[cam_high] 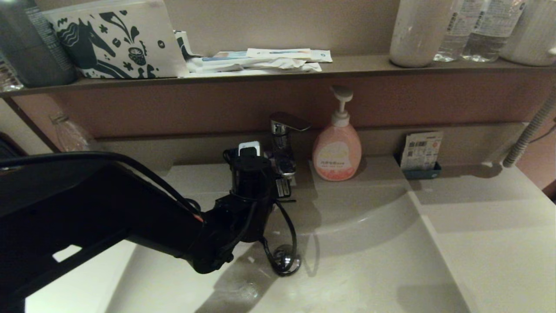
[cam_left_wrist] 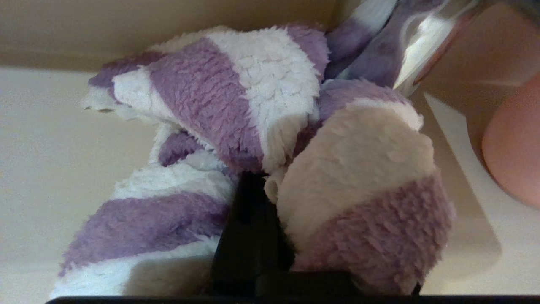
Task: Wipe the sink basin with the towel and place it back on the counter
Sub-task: Wipe the sink
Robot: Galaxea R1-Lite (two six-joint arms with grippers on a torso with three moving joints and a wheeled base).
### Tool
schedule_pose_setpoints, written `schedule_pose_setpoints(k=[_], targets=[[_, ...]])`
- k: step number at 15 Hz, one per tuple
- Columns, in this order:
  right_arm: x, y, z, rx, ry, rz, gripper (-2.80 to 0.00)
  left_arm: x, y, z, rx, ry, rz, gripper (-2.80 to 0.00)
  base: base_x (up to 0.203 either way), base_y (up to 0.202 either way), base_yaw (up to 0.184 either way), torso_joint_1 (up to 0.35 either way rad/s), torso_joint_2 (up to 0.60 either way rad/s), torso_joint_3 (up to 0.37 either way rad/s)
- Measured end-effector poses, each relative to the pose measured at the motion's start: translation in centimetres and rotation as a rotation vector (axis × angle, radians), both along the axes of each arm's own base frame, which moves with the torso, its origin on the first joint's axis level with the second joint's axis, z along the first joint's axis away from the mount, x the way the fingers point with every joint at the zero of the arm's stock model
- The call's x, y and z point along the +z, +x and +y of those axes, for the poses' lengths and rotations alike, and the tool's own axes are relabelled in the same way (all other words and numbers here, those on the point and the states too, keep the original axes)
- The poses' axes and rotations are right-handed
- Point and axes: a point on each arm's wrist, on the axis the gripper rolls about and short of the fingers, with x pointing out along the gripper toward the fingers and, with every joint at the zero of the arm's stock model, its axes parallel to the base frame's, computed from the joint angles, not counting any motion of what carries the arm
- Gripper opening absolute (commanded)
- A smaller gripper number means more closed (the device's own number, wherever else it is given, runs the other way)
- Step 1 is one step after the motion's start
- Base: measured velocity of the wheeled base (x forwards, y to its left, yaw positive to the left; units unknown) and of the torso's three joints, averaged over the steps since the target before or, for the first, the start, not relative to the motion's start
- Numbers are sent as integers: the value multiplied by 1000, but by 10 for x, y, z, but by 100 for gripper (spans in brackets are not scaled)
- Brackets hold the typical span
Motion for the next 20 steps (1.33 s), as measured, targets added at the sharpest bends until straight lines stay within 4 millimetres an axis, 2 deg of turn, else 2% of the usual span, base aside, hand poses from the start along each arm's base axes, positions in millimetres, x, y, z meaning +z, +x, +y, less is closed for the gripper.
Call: schedule_pose_setpoints(k=[2,6,10,15,18,20], targets=[[0,0,0,0,0,0,-280,-2,2,23,6,-2,28,-280,0,0,0,0,0,0],[0,0,0,0,0,0,-280,4,17,87,84,-17,60,-280,0,0,0,0,0,0],[0,0,0,0,0,0,-280,9,22,148,142,-34,81,-280,0,0,0,0,0,0],[0,0,0,0,0,0,-280,12,26,209,196,-16,87,-280,0,0,0,0,0,0],[0,0,0,0,0,0,-280,14,27,218,203,-10,81,-280,0,0,0,0,0,0],[0,0,0,0,0,0,-280,15,26,204,187,-3,76,-280,0,0,0,0,0,0]])
